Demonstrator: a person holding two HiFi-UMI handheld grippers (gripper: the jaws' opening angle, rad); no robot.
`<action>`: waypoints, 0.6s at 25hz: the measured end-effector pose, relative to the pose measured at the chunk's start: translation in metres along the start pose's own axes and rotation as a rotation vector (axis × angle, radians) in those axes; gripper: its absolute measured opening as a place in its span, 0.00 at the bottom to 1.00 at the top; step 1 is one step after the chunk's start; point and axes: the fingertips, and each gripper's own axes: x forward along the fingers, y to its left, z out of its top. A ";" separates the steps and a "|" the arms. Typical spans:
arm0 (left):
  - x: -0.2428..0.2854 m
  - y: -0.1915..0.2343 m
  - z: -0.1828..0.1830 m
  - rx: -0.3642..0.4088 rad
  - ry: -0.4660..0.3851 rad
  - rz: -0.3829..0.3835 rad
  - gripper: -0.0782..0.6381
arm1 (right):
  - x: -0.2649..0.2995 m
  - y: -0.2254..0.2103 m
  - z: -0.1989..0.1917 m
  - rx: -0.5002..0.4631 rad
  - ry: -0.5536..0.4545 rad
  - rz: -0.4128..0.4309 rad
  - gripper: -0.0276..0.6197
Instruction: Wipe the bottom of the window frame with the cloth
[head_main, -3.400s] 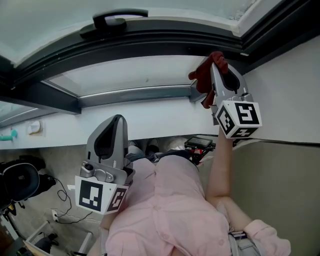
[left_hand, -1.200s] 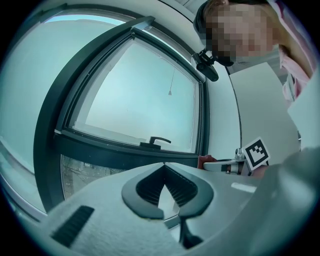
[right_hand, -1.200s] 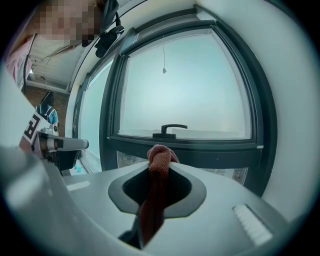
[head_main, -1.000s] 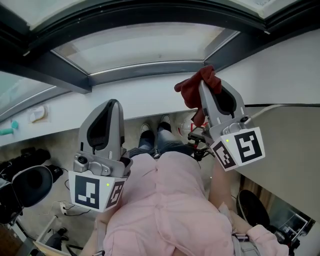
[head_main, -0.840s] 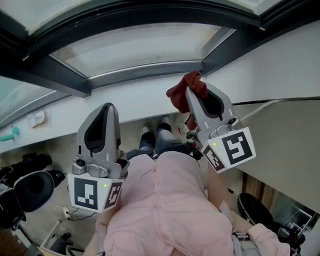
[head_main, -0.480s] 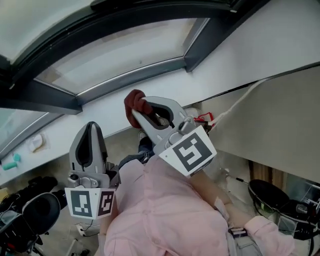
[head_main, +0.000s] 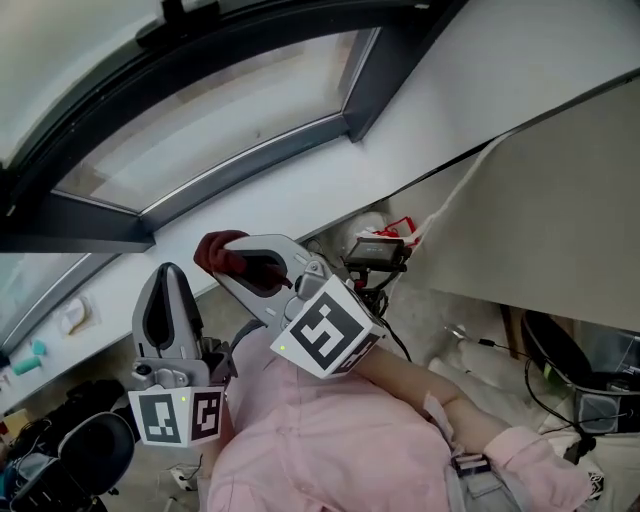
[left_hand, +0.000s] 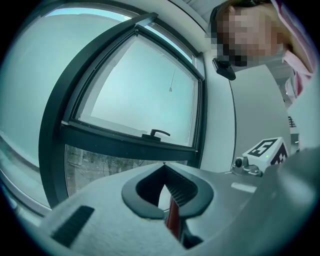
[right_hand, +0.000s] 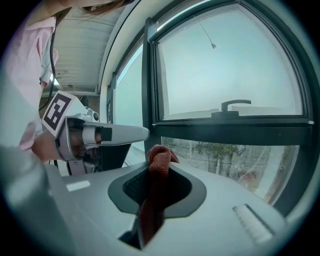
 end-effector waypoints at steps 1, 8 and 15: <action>-0.001 0.000 0.000 0.001 -0.003 0.000 0.11 | 0.000 0.001 0.000 -0.004 -0.002 0.002 0.13; -0.004 -0.002 -0.001 0.006 -0.002 -0.002 0.11 | -0.003 0.003 -0.001 -0.011 -0.011 -0.002 0.13; -0.002 -0.005 -0.002 0.007 0.005 0.005 0.11 | -0.005 0.000 -0.002 -0.026 -0.011 0.007 0.13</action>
